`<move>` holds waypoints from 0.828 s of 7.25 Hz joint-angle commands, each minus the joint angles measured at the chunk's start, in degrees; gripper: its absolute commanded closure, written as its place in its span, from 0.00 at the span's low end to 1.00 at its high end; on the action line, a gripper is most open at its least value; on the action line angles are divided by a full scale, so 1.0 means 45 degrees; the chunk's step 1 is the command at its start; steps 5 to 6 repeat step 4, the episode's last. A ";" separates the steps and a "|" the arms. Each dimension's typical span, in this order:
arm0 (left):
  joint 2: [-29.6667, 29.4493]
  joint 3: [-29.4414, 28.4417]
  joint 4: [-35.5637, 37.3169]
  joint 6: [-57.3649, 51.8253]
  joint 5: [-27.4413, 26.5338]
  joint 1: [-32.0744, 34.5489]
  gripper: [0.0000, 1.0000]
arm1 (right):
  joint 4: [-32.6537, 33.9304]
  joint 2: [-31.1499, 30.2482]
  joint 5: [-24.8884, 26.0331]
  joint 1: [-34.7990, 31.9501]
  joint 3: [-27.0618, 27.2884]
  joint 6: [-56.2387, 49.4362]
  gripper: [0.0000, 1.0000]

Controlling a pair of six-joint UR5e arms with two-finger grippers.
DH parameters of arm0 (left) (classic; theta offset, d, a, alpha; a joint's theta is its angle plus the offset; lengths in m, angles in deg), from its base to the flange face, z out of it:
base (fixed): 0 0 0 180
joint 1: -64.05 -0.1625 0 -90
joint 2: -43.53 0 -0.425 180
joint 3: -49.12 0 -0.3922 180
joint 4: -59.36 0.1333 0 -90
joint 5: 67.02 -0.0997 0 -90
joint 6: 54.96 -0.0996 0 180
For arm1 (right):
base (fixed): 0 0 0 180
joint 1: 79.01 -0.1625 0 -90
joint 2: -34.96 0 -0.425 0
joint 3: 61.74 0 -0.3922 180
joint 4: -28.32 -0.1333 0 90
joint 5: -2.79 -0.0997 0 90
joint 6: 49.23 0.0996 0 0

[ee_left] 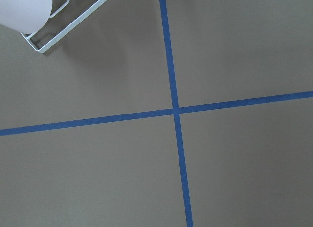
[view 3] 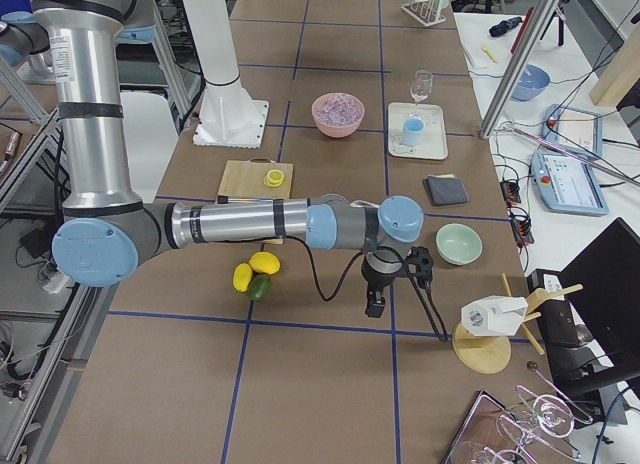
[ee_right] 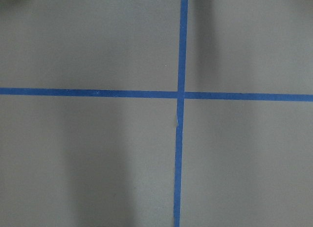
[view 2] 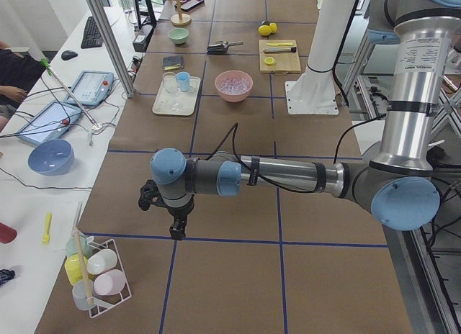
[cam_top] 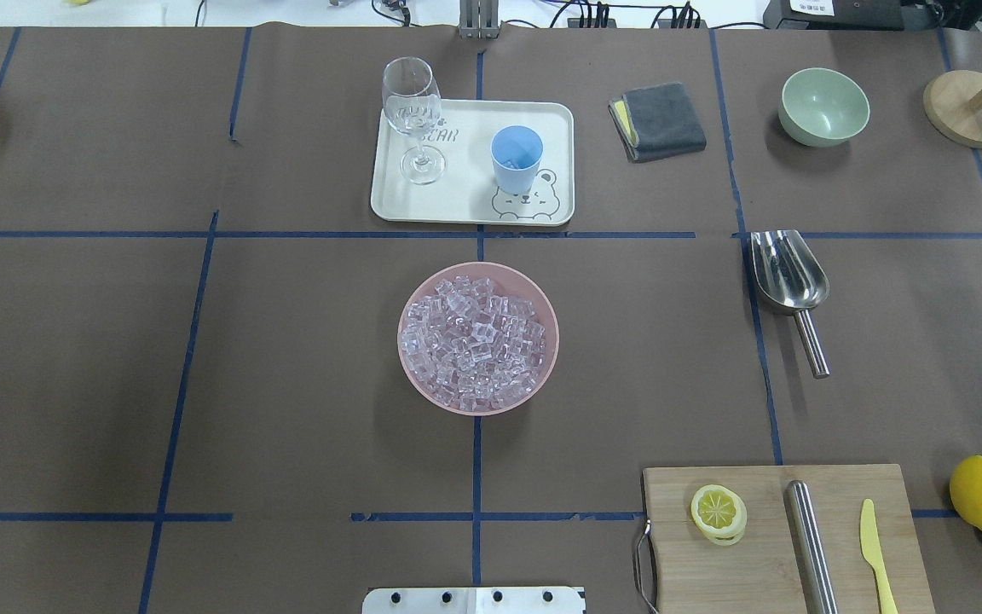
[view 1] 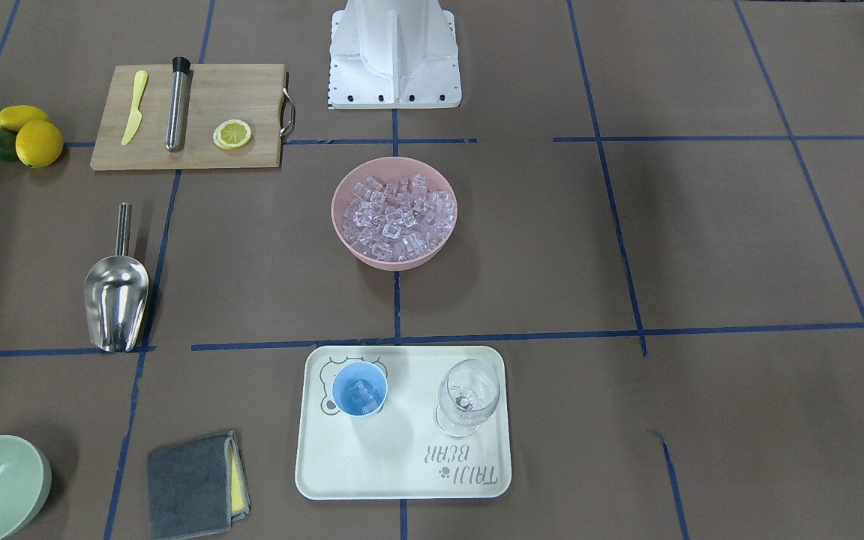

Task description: Put ice in cup with scoop

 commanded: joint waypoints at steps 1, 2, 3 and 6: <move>0.0003 -0.0056 0.0000 0.0001 -0.0014 0.0000 0.00 | 0.0001 0.0054 0.0006 0.0001 0.0113 0.0037 0.00; 0.0022 0.0021 0.0058 0.0001 0.0025 0.0000 0.00 | 0.0001 0.0113 0.0025 0.0001 0.0094 0.0057 0.00; 0.0003 0.0041 0.0097 0.0001 0.0025 0.0000 0.00 | 0.0001 0.0113 -0.0013 0.0001 0.0152 -0.0001 0.00; -0.0017 0.0099 0.0291 0.0001 0.0025 0.0000 0.00 | 0.0001 0.0055 -0.0014 0.0001 0.0192 -0.0021 0.00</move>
